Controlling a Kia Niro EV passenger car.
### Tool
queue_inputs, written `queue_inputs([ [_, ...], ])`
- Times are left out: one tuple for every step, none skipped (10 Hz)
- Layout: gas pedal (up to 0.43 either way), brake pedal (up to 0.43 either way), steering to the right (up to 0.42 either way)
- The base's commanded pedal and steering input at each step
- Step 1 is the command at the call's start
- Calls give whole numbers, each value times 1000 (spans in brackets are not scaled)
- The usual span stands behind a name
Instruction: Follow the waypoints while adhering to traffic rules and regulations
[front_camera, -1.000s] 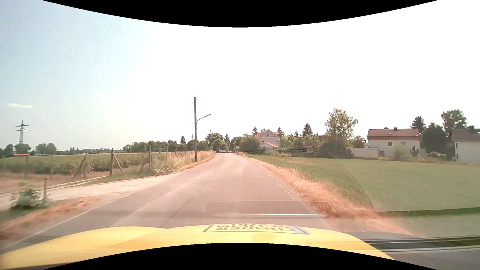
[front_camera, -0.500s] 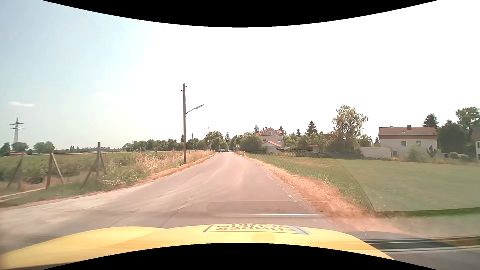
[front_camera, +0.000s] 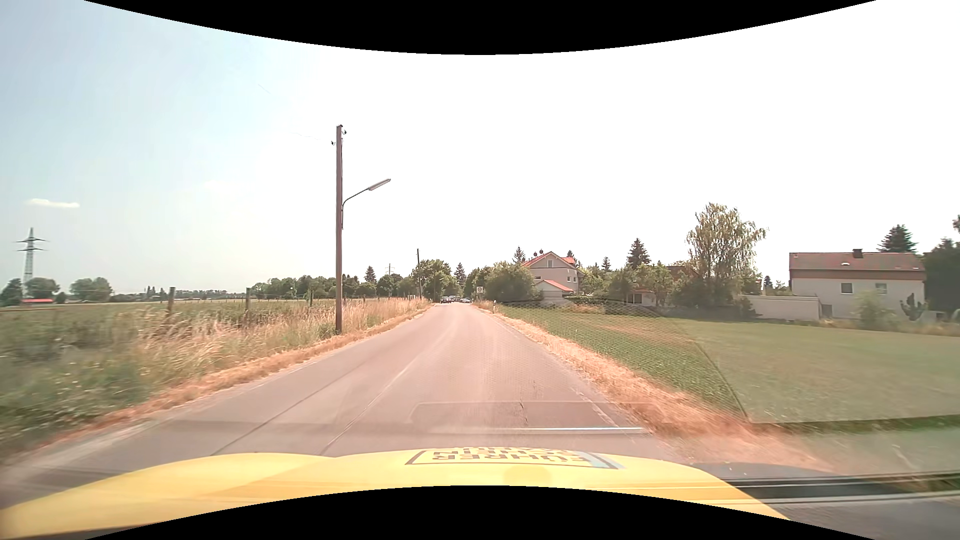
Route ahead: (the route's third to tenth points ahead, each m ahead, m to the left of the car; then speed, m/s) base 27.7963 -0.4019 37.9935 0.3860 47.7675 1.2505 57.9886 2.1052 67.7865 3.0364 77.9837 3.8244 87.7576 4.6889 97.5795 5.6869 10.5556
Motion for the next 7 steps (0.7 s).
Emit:
queue_inputs([
  [59,0,-14],
  [59,0,-14],
  [59,0,-14],
  [59,0,-14],
  [59,0,-14],
  [59,0,-14],
  [59,0,-14],
])
